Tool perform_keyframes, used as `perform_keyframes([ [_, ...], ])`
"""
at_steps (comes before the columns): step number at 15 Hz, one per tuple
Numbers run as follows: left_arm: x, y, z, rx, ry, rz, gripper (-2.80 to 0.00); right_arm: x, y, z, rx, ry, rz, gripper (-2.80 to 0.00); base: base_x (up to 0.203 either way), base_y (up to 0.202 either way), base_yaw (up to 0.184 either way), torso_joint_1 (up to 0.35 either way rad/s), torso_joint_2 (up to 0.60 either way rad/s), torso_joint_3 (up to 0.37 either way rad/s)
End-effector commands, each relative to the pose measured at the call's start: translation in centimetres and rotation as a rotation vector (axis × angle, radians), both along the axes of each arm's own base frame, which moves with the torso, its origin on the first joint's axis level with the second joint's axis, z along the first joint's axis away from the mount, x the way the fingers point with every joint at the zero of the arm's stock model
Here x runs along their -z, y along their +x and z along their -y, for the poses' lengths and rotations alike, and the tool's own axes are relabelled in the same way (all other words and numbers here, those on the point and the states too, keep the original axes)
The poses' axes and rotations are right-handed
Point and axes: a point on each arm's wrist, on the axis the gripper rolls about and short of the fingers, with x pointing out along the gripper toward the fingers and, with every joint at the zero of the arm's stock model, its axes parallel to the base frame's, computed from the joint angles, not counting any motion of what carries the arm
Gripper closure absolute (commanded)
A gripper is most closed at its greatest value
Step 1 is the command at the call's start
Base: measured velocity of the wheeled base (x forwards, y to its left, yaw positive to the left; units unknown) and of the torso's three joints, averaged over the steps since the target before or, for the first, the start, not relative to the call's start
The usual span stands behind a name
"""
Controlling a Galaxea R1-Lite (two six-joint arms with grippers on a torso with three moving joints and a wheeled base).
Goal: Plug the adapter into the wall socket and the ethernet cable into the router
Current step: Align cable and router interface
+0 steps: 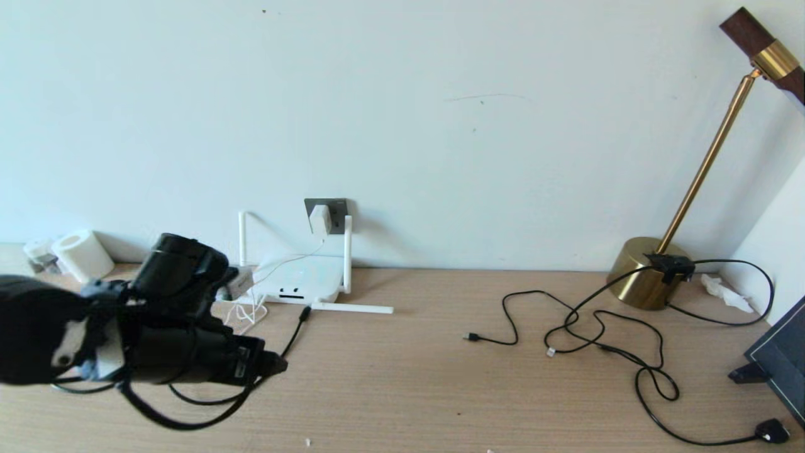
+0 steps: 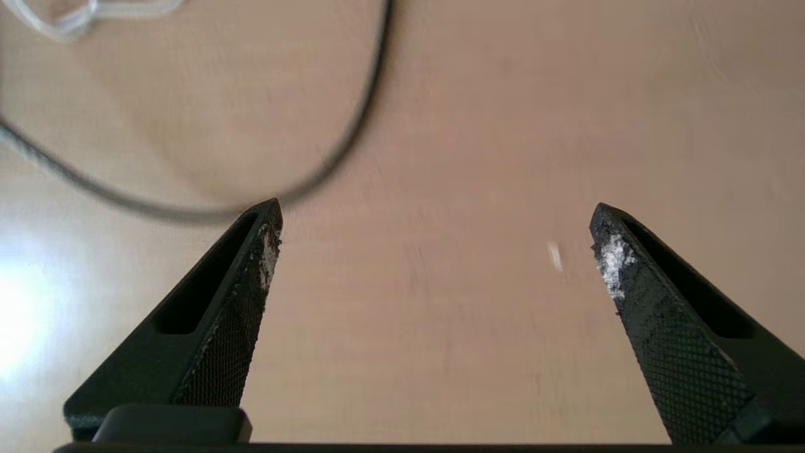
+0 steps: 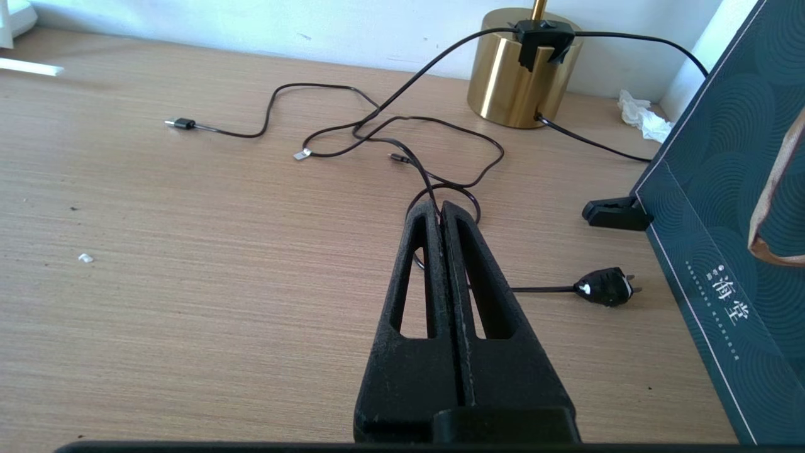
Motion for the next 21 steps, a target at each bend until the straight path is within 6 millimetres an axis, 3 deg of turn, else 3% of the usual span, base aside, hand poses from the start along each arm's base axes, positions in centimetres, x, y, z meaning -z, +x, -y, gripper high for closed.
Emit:
perform_keyframes([
  [1, -1.2, -3.2, -0.6, 0.015, -0.024, 0.071, -2.8, 0.0, 0.0, 0.0, -0.001, -0.002, 0.001, 0.0, 0.0, 0.0, 0.0, 0.0, 0.0, 0.0],
  [3, 1.0, -1.4, -0.2, 0.018, -0.005, 0.023, -2.8, 0.0, 0.0, 0.0, -0.001, 0.0, 0.001, 0.0, 0.0, 0.0, 0.0, 0.0, 0.0, 0.0],
  [7, 8.4, 5.3, 0.4, 0.147, 0.126, -0.041, -2.8, 0.0, 0.0, 0.0, -0.001, 0.0, 0.0, 0.0, 0.0, 0.0, 0.0, 0.0, 0.0, 0.0],
  [9, 10.1, 8.4, 0.8, 0.2, 0.156, -0.008, -2.8, 0.0, 0.0, 0.0, -0.001, 0.0, 0.001, 0.0, 0.0, 0.0, 0.0, 0.0, 0.0, 0.0],
  [11, 10.2, 10.4, 1.0, 0.248, 0.162, 0.035, -2.8, 0.0, 0.0, 0.0, -0.001, 0.0, 0.001, 0.0, 0.0, 0.0, 0.0, 0.0, 0.0, 0.0],
  [21, 10.8, 13.8, -3.8, 0.237, 0.127, 0.018, -2.8, 0.0, 0.0, 0.0, -0.003, 0.0, -0.001, 0.0, 0.0, 0.0, 0.0, 0.0, 0.0, 0.0],
])
